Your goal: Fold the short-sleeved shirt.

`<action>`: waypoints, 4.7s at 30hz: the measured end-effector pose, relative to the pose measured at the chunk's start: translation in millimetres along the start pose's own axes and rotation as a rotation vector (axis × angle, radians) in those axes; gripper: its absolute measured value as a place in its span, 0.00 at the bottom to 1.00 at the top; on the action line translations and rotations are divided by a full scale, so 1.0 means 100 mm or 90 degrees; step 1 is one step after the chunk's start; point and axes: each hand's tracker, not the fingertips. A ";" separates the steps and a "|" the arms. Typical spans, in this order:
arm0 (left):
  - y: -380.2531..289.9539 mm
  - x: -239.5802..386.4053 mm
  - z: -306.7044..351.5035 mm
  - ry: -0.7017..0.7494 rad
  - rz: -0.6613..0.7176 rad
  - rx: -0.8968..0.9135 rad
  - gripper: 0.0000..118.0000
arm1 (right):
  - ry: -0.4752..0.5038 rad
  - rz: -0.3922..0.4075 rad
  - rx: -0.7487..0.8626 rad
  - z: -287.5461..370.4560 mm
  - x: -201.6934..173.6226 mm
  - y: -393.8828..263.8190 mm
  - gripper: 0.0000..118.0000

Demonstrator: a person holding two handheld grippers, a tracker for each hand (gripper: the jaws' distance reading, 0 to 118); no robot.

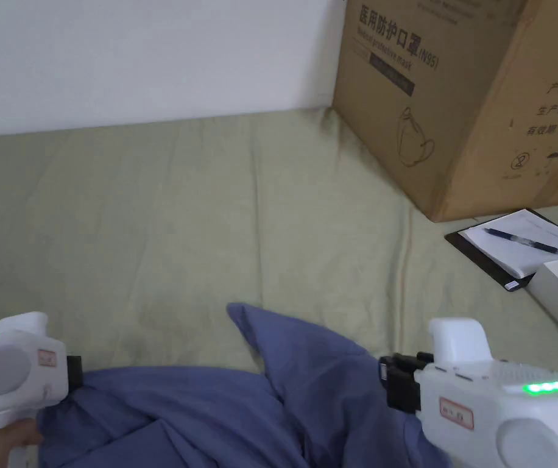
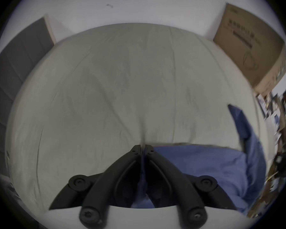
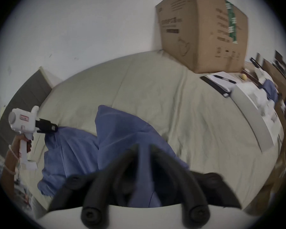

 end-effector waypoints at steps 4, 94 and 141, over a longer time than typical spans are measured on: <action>-0.03 -0.07 0.35 -0.007 0.001 0.037 0.01 | 0.050 0.067 -0.101 -0.62 0.07 0.43 0.88; 3.38 -0.17 1.16 0.233 -0.111 0.339 0.01 | -0.021 -0.025 0.062 -0.76 -0.67 4.44 0.01; -2.57 -1.25 1.75 0.130 -0.036 0.102 0.02 | 0.028 -0.113 -0.111 1.09 -0.01 -1.68 0.01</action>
